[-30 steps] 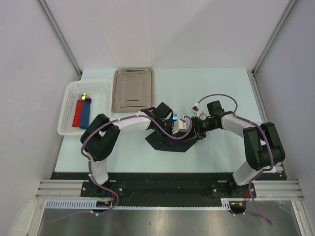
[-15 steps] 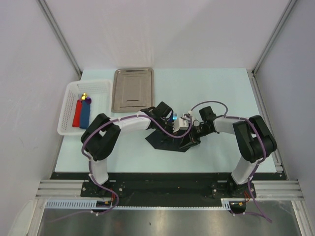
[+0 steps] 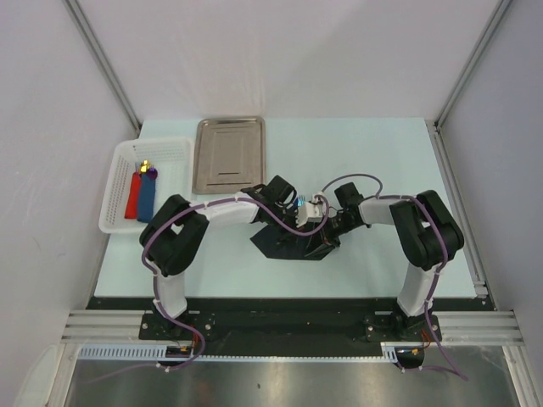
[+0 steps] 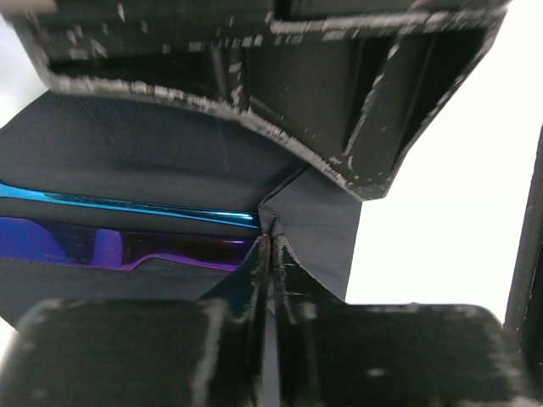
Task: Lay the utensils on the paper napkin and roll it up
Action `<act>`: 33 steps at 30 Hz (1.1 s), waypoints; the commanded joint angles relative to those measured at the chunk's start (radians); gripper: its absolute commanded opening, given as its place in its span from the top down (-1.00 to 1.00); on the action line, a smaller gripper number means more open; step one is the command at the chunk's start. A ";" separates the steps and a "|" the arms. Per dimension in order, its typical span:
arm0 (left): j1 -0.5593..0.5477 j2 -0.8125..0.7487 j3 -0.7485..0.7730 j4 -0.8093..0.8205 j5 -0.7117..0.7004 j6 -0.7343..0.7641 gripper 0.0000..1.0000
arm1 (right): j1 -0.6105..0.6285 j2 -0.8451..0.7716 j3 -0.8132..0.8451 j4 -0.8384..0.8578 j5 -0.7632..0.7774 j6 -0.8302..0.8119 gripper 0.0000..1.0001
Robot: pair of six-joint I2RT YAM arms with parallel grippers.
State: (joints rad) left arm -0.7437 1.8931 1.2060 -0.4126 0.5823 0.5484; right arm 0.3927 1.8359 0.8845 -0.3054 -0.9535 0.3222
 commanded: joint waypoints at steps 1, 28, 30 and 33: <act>0.017 -0.009 -0.003 0.026 0.028 -0.043 0.64 | 0.012 0.031 0.042 -0.020 0.047 -0.006 0.71; 0.138 -0.051 -0.249 0.547 0.465 -0.945 0.47 | 0.000 0.105 0.077 -0.057 0.117 -0.025 0.74; 0.138 -0.017 -0.281 0.622 0.476 -1.042 0.53 | -0.003 0.105 0.077 -0.057 0.119 -0.026 0.75; 0.141 0.029 -0.318 0.750 0.476 -1.158 0.58 | -0.009 0.106 0.077 -0.057 0.119 -0.026 0.75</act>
State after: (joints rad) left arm -0.6064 1.8725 0.9337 0.0803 1.0027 -0.3691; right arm 0.3943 1.9244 0.9413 -0.3691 -0.8982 0.3141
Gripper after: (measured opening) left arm 0.227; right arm 0.129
